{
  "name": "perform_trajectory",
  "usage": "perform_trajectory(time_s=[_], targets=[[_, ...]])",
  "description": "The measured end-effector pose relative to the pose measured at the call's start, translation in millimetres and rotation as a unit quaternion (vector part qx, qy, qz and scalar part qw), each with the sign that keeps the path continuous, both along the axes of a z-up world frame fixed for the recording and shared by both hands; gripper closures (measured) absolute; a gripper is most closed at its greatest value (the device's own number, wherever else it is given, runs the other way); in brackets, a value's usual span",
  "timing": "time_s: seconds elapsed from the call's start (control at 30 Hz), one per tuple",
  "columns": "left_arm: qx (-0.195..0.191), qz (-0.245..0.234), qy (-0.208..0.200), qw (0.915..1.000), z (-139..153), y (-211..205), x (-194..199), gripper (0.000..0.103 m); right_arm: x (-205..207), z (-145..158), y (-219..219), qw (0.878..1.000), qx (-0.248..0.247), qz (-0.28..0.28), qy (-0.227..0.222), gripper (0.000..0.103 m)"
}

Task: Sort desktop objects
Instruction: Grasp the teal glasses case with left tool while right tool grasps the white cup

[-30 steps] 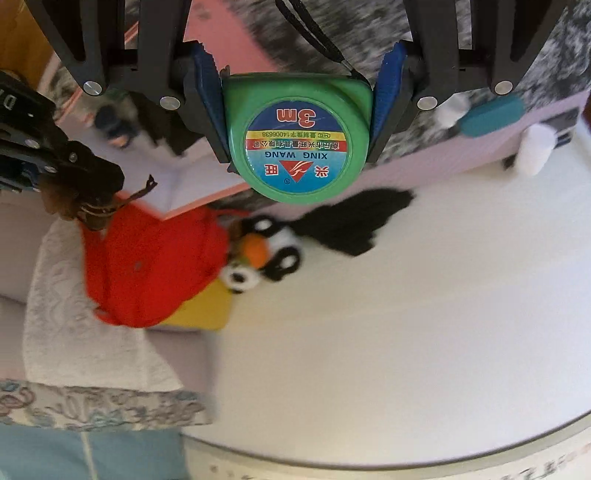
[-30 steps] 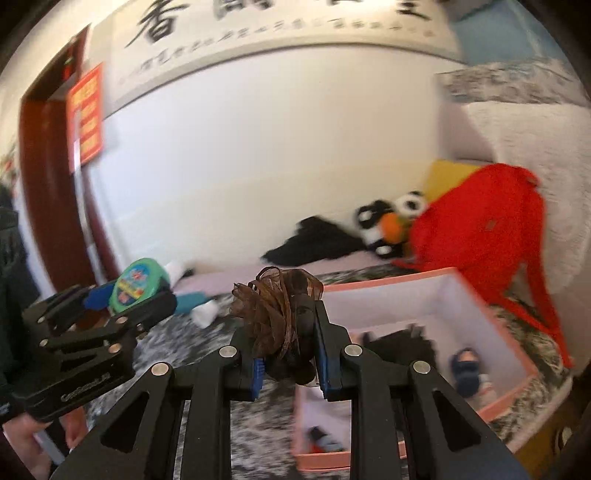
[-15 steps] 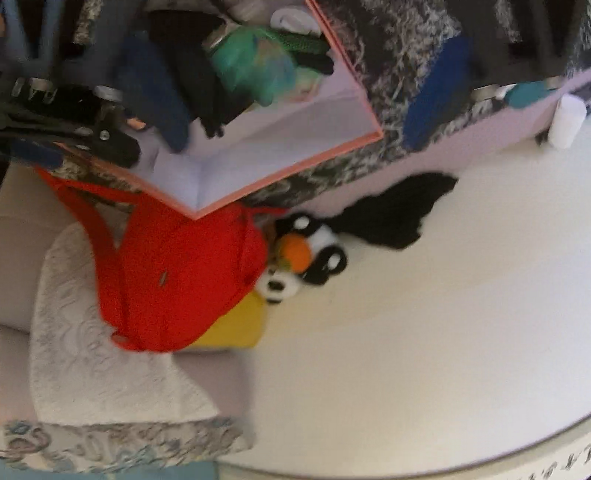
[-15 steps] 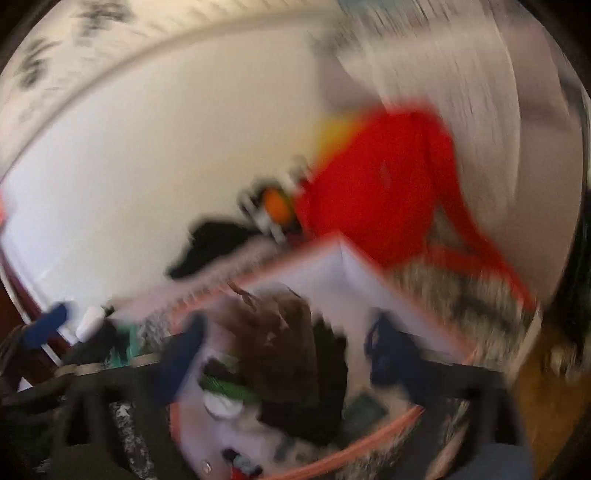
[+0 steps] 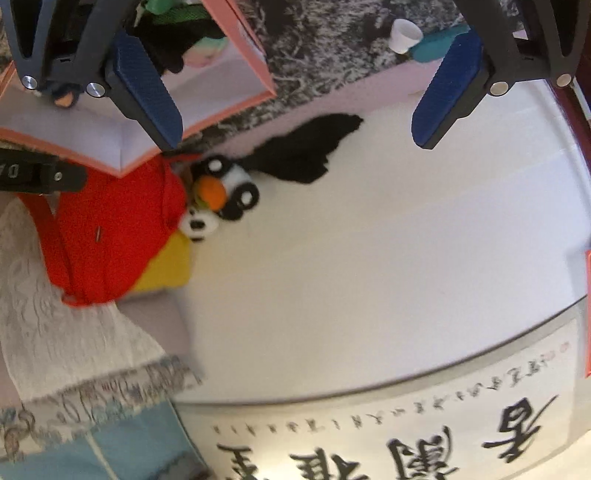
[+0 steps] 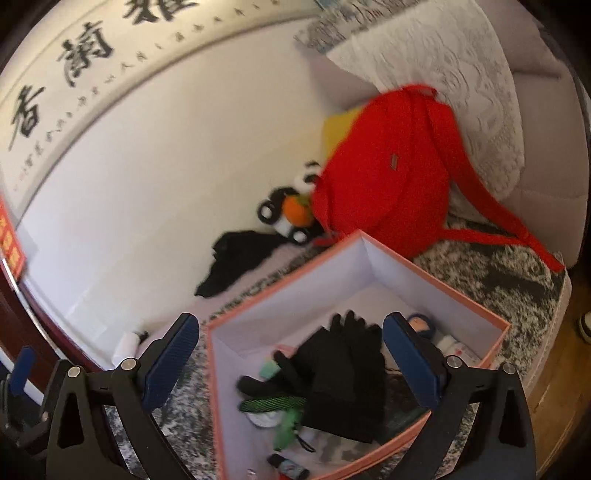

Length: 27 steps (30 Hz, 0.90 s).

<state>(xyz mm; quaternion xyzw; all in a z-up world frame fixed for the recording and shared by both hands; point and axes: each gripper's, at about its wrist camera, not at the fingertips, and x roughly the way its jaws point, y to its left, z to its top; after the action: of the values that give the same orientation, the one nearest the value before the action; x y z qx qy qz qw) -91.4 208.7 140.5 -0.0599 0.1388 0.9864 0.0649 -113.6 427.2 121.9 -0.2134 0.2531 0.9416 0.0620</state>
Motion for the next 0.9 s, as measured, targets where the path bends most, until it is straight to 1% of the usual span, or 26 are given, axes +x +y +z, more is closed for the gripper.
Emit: perform_trajectory(time_s=[0.13, 0.27, 0.33, 0.37, 0.47, 0.5, 0.57, 0.63, 0.73, 0.8, 0.87, 0.9], targets=[[0.014, 0.010, 0.006, 0.9998, 12, -29, 9, 0.001, 5, 20, -33, 0.999, 0.024, 0.019, 0.026, 0.001], [0.022, 0.025, 0.007, 0.9994, 15, -61, 8, 0.001, 0, 28, -72, 0.997, 0.047, 0.048, 0.037, 0.001], [0.033, 0.022, -0.011, 0.9992, 12, -85, 2, 0.001, -6, 29, -94, 0.995, 0.061, 0.063, 0.037, 0.001], [0.043, 0.022, -0.027, 0.9985, 9, -101, -4, 0.000, -11, 27, -106, 0.995, 0.067, 0.072, 0.034, 0.001], [0.067, 0.044, -0.074, 0.9940, -14, -159, -28, 0.001, -26, 16, -144, 0.991, 0.079, 0.104, 0.019, 0.001], [0.072, 0.053, -0.089, 0.9920, -23, -178, -36, 0.001, -35, 7, -163, 0.989, 0.085, 0.123, 0.008, 0.001], [0.065, 0.068, -0.116, 0.9888, -46, -212, -54, 0.001, -50, -12, -194, 0.983, 0.100, 0.152, -0.016, 0.001], [0.053, 0.082, -0.147, 0.9843, -76, -249, -77, 0.001, -69, -38, -232, 0.974, 0.123, 0.186, -0.049, 0.001], [0.058, 0.077, -0.200, 0.9749, -114, -293, -109, 0.001, -100, -75, -274, 0.960, 0.144, 0.224, -0.089, 0.001], [0.072, 0.077, -0.231, 0.9673, -136, -319, -133, 0.001, -131, -102, -302, 0.949, 0.149, 0.247, -0.125, 0.001], [0.081, 0.076, -0.248, 0.9622, -149, -336, -157, 0.001, -158, -122, -311, 0.948, 0.130, 0.254, -0.143, 0.001], [0.084, 0.073, -0.255, 0.9605, -156, -344, -170, 0.001, -175, -132, -315, 0.948, 0.111, 0.255, -0.154, 0.001]])
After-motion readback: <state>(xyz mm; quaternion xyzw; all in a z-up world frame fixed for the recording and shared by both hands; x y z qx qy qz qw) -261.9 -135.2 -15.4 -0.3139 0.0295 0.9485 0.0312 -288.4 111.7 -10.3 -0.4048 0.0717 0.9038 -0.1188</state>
